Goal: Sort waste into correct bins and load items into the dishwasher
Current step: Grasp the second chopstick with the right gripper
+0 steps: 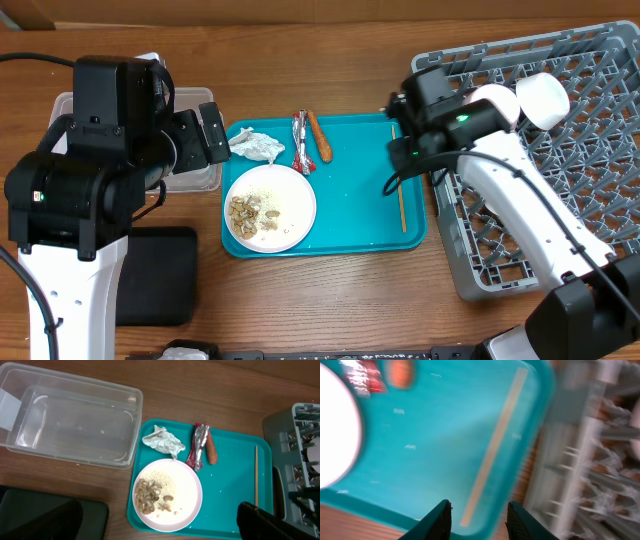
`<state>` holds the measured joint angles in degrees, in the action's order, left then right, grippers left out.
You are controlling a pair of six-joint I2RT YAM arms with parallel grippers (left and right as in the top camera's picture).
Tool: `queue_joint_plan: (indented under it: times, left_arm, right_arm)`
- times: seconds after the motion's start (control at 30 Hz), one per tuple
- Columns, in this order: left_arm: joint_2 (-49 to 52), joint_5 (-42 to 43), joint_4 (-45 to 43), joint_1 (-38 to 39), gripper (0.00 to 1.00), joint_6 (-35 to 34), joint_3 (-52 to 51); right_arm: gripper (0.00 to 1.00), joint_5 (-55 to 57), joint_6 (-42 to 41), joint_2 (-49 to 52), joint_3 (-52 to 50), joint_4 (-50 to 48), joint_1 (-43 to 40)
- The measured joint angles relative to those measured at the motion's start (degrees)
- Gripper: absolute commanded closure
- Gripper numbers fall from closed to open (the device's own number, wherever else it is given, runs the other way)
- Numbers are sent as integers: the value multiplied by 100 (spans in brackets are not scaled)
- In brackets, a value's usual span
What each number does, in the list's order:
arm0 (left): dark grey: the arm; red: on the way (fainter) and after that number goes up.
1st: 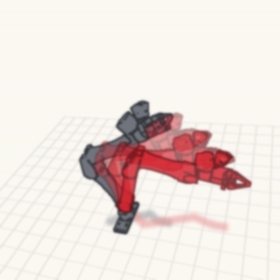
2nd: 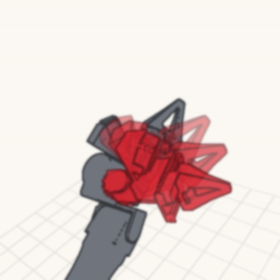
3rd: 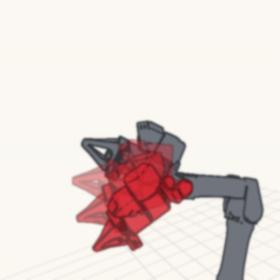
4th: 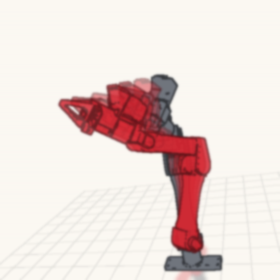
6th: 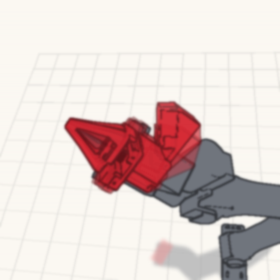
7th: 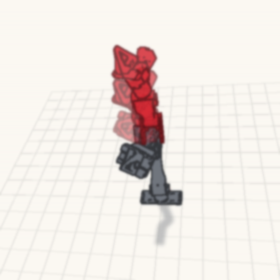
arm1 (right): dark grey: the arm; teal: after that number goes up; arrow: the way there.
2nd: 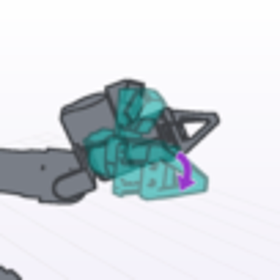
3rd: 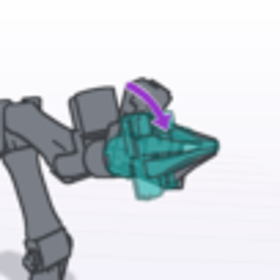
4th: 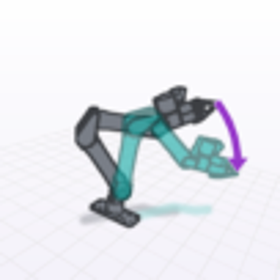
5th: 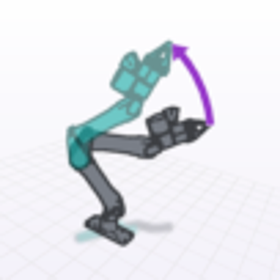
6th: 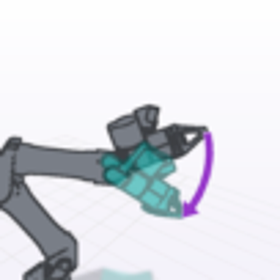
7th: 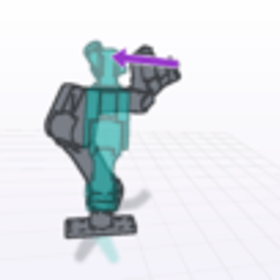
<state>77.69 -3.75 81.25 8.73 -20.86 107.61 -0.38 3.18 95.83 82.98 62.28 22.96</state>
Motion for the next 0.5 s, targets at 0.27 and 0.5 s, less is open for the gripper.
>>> queue_joint_plan:
  times: [0.27, 0.5]
  left_arm:
    - [0, 0, 0, 0, 0, 0, 0]
    - [0, 0, 0, 0, 0, 0, 0]
  right_arm:
    - [58, 114, -1204, 452, -411, -669, 258]
    - [57, 472, -1665, 1508, -645, -927, 227]
